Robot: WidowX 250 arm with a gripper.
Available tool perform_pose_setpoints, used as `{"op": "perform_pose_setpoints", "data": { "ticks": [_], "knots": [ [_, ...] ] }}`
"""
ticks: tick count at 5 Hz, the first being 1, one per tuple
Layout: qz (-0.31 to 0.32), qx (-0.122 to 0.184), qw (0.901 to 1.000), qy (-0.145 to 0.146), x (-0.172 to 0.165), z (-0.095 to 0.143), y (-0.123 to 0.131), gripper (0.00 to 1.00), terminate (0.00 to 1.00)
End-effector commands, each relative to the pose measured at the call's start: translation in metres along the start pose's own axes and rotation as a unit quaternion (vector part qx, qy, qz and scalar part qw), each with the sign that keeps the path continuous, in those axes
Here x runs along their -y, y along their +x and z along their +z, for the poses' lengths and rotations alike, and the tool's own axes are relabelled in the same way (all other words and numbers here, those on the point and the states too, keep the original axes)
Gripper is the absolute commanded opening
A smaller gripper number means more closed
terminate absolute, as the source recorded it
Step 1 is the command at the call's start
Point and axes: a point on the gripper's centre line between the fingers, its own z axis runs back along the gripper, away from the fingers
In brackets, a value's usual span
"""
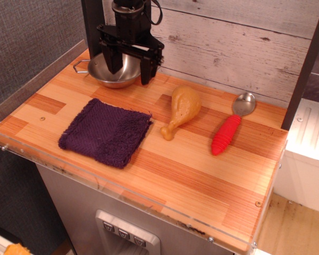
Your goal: Place the silver pot on the purple rag.
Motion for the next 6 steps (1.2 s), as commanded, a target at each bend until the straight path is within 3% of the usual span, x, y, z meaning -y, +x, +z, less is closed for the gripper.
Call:
{"op": "perform_pose_setpoints", "data": {
  "ticks": [1,4,5,6],
  "knots": [
    [-0.006,0.015,0.9999,0.001,-0.006,-0.01,0.023,1.0,0.0],
    [0.003,-0.006,0.9998,-0.017,-0.006,-0.039,0.026,1.0,0.0],
    [0.006,-0.008,0.9997,-0.022,-0.007,-0.041,0.024,0.0,0.0],
    [0.001,-0.01,0.9996,-0.025,-0.007,-0.041,0.023,0.0,0.0]
  ]
}}
